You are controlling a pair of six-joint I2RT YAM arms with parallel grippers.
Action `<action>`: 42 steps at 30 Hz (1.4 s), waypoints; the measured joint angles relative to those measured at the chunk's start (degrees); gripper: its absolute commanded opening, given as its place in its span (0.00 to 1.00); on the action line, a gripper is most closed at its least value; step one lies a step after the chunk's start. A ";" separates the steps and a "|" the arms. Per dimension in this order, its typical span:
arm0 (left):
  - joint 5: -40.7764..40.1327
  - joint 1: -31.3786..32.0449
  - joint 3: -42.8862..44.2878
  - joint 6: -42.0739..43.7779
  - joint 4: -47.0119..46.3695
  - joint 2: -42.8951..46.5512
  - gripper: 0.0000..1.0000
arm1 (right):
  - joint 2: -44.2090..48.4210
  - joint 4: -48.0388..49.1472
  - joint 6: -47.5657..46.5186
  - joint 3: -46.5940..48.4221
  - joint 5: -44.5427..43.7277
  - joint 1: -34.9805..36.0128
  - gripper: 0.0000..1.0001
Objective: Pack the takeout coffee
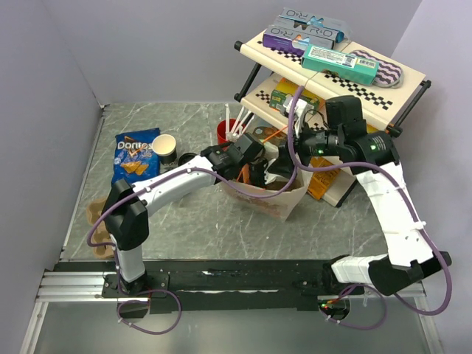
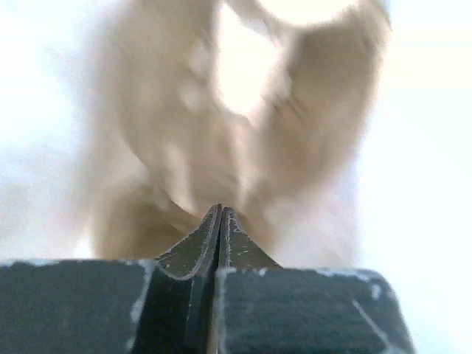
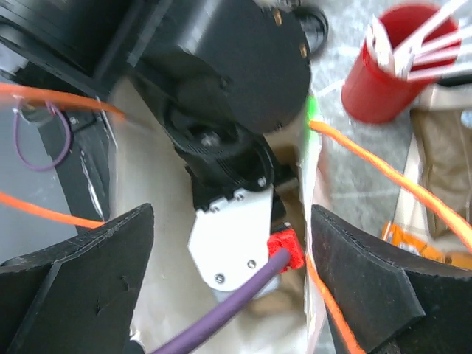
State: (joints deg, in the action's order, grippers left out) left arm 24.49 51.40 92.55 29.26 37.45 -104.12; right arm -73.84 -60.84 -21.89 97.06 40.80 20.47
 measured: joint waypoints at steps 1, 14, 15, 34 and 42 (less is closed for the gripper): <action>-0.17 0.00 -0.15 -0.26 -0.28 0.00 0.01 | 0.31 0.66 0.33 0.02 0.63 0.00 0.91; 3.23 0.17 2.64 -1.40 3.41 -0.52 0.01 | 6.73 5.57 1.57 -5.16 -2.67 0.28 0.84; 3.85 0.11 3.74 -1.01 4.55 -0.68 0.01 | 6.82 5.75 1.97 -5.55 -3.93 0.28 0.84; 11.63 -1.73 -6.27 -8.81 -1.09 7.06 0.01 | 0.68 15.69 29.09 -11.56 23.02 -9.75 1.00; 16.79 -3.19 -5.92 -21.29 -5.68 6.95 0.12 | -0.61 23.56 38.34 -15.87 27.50 -11.23 1.00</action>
State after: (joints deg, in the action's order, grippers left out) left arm 41.28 48.21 86.63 7.97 31.77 -97.17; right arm -74.46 -37.28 16.45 81.19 68.29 9.23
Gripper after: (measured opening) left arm 0.050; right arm 0.999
